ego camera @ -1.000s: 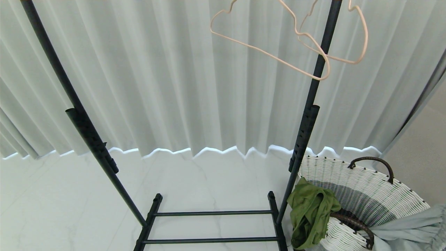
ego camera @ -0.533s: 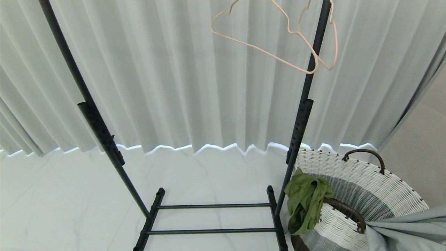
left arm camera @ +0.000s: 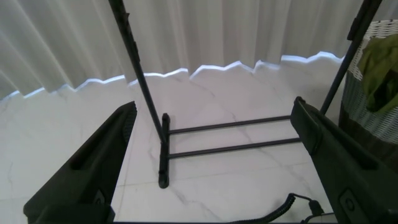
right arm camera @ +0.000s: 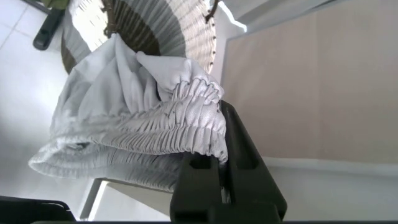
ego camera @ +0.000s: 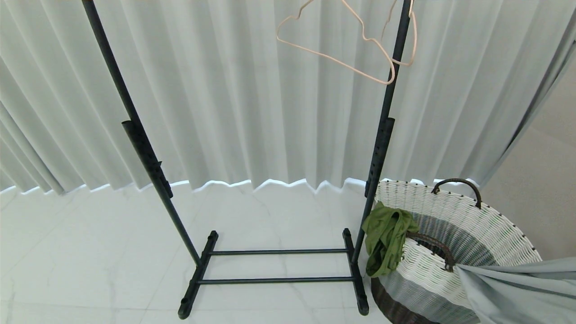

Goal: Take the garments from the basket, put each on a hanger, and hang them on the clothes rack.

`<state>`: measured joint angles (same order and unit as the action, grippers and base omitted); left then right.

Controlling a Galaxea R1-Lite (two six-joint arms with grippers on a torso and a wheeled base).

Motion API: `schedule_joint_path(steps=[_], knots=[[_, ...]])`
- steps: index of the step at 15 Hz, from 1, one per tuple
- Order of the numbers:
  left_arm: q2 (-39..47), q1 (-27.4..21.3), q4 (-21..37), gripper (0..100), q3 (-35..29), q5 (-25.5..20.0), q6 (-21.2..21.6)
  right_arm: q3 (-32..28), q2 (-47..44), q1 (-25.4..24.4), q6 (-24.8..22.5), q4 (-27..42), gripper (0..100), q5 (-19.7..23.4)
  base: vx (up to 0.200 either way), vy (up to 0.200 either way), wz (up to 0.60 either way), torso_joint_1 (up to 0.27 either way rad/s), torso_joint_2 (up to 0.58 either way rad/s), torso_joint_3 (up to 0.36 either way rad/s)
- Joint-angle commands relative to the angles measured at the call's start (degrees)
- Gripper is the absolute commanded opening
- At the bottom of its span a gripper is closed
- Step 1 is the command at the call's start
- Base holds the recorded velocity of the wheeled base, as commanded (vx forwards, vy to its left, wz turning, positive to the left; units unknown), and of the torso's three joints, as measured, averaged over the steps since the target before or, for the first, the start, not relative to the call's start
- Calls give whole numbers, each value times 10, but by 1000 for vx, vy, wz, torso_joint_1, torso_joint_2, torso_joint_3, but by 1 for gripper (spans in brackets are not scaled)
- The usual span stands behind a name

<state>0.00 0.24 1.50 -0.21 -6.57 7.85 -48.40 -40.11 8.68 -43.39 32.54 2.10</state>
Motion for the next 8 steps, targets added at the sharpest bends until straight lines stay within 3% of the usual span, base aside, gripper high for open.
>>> schedule_joint_path(steps=[1, 3, 8], knots=[[0, 0, 0, 100, 0, 0, 1, 0, -1, 0, 0, 0, 0, 1, 0, 0, 0, 0, 0, 0], [0, 0, 0, 100, 0, 0, 2, 1, -2, -1, 0, -1, 0, 1, 0, 0, 0, 0, 0, 0], [0, 0, 0, 100, 0, 0, 2, 1, -4, -1, 0, -1, 0, 4, 0, 200, 0, 3, 3, 4]])
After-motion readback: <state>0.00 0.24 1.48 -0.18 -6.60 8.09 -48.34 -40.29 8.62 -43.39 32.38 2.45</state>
